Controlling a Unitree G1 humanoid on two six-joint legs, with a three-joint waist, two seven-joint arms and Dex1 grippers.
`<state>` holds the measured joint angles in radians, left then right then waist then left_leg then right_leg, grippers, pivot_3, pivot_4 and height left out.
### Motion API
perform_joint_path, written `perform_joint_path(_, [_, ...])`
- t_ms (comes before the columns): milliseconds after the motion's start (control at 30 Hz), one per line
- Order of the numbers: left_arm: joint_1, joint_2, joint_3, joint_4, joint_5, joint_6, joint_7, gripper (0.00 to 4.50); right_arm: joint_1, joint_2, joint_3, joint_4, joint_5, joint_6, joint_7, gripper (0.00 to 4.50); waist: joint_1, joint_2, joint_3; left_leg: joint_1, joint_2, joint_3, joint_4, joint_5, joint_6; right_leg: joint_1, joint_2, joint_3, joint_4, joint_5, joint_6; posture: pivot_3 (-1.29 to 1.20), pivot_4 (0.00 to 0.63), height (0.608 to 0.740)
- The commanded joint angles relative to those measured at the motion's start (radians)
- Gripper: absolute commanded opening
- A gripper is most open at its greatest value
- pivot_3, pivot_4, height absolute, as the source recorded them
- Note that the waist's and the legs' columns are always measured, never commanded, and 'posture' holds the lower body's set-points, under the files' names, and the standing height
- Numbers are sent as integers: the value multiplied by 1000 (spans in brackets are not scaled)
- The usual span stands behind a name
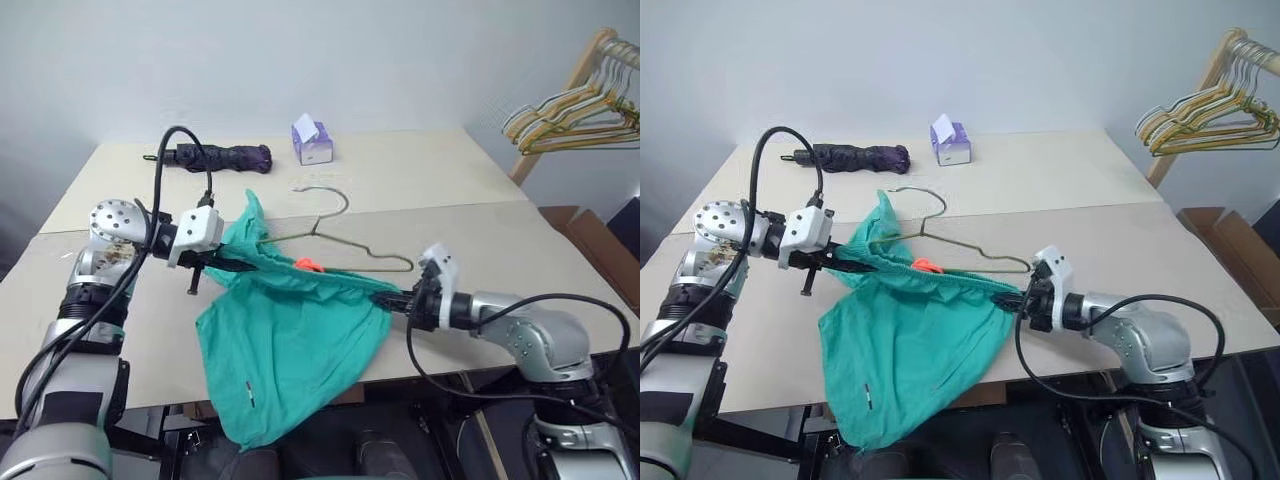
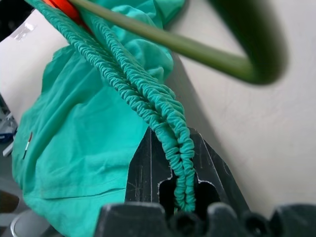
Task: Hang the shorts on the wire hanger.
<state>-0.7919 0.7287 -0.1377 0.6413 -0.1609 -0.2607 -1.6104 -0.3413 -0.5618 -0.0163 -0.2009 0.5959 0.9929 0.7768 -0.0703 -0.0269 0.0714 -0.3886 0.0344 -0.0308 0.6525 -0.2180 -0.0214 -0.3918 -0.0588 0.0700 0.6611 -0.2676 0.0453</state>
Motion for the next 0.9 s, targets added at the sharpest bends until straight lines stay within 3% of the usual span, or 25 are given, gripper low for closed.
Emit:
perform_joint_path(33, [-2,70,24,-6,-28,6,-4,0,-15,-80,-38,57,-27,-38,31,25,0,0,0,0,0,0,0,0,0,0,0,0,0,0,0,-54,20,740])
perform_joint_path(633, [52,169,-29,-30,-91,-17,-4,0,-64,-228,23,216,-68,-161,111,25,0,0,0,0,0,0,0,0,0,0,0,0,0,0,0,-45,19,740])
perform_joint_path(900, [73,140,20,-57,-133,16,21,0,-49,-237,42,226,-67,-180,109,25,0,0,0,0,0,0,0,0,0,0,0,0,0,0,0,-42,21,740])
